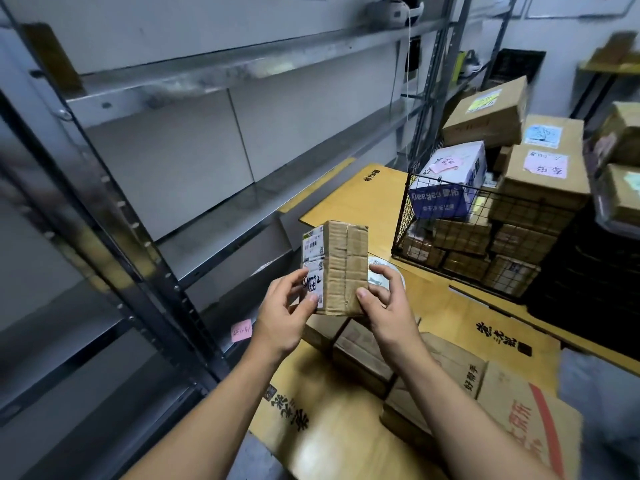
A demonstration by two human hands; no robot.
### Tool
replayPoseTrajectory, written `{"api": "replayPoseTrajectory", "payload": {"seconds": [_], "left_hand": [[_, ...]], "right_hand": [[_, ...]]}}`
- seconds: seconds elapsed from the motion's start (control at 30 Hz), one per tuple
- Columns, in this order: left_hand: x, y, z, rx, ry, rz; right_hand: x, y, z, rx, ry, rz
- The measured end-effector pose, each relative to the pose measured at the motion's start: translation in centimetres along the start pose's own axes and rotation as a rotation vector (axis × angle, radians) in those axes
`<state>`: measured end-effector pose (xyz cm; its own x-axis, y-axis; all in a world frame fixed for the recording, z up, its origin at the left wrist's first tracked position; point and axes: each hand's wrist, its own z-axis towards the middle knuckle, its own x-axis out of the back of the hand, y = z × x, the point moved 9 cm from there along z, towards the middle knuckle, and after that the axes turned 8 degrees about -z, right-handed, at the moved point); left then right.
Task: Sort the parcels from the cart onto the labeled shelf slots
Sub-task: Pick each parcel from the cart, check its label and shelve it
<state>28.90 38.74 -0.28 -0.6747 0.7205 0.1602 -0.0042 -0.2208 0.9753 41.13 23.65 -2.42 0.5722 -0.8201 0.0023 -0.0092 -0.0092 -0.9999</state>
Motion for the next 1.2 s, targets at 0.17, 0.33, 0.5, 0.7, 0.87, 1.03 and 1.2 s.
{"api": "replayPoseTrajectory", "payload": {"seconds": [0.17,0.33,0.5,0.7,0.87,1.03,1.2], "left_hand": [[1.7,-0.3,-1.3,0.056,0.014,-0.098],[5.7,-0.4,-2.8,0.032,0.123,-0.035],[10.8,-0.2,-4.9,-0.022,0.246,0.154],[16.9,0.4,-7.4,-0.091,0.344,0.313],[22.9,0.2,-10.3,-0.097,0.401,0.396],[28.9,-0.7,-13.6,-0.073,0.42,0.442],[33.6,-1.7,-16.3,-0.035,0.414,0.494]], "right_hand": [[-2.3,-0.8,-0.7,0.054,-0.108,-0.032],[-5.3,-1.9,-1.0,0.2,-0.115,-0.28],[-9.5,-2.7,-1.4,0.199,-0.19,-0.394],[-17.1,-2.5,-2.9,0.157,-0.376,-0.345],[-24.1,-3.0,-5.2,0.172,-0.434,-0.368],[-31.2,-2.5,-7.5,0.19,-0.454,-0.362],[-36.7,-2.5,-10.3,0.211,-0.474,-0.366]]}}
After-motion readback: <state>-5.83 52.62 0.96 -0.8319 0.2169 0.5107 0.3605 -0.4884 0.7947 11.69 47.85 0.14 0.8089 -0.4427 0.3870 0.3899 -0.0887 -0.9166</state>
